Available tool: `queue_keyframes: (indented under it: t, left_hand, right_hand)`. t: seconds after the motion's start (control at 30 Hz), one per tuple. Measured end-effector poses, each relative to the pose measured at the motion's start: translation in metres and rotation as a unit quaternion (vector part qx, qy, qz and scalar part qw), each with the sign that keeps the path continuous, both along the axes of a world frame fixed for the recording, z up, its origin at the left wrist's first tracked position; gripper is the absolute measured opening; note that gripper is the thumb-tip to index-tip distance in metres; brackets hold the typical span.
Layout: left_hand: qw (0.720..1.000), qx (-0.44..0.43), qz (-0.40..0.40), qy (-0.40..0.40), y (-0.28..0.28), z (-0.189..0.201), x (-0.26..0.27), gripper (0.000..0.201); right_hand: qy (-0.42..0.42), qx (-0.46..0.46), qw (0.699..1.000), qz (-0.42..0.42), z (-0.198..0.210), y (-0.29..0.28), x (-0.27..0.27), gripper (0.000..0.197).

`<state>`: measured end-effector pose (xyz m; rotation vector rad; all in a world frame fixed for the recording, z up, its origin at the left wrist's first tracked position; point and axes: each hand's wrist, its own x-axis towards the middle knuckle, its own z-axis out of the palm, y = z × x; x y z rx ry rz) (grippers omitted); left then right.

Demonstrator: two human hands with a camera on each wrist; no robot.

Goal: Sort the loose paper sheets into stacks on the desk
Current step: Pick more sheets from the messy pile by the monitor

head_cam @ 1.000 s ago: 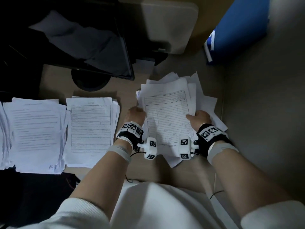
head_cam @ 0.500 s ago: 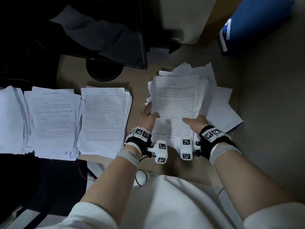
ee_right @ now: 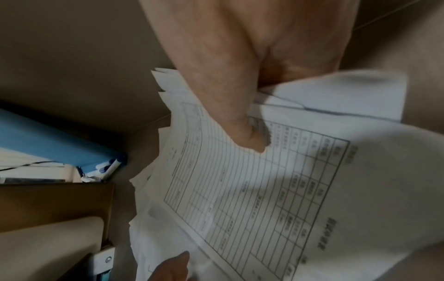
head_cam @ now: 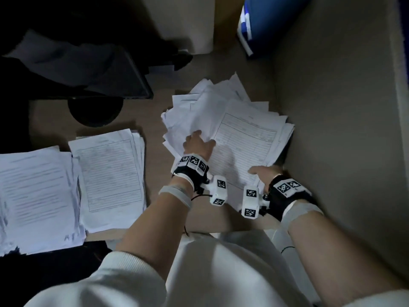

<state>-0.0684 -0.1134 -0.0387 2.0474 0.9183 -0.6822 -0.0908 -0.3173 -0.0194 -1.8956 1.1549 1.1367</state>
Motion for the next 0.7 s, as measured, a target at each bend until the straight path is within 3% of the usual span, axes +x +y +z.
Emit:
queue_keyframes:
  t: [0.07,0.13,0.27,0.4,0.53,0.7]
  left_hand:
    - [0.999,0.043,-0.014,0.012,-0.002,-0.003,0.004,0.078]
    - [0.996,0.077,-0.01,0.035,0.0,-0.005,0.004,0.088]
    - [0.987,0.095,0.095,0.091,0.002,0.006,0.003,0.088]
    - [0.985,0.026,0.139,0.101,0.007,0.004,-0.006,0.069]
    - [0.994,-0.037,0.048,0.087,0.018,-0.002,-0.025,0.03]
    - [0.99,-0.07,0.096,0.081,0.014,0.003,-0.036,0.017]
  right_hand:
    - [-0.01,0.001,1.0,-0.013,0.0,0.0,0.002,0.043]
    - [-0.015,-0.007,1.0,-0.01,0.002,0.001,0.005,0.047]
    - [-0.014,-0.027,0.999,0.039,0.004,0.006,0.011,0.047]
    - [-0.029,-0.048,0.994,0.092,0.007,0.015,0.014,0.037]
    - [-0.081,-0.073,0.99,0.085,0.018,0.029,0.016,0.043]
    - [-0.179,-0.103,0.978,-0.015,-0.027,0.001,0.02,0.065]
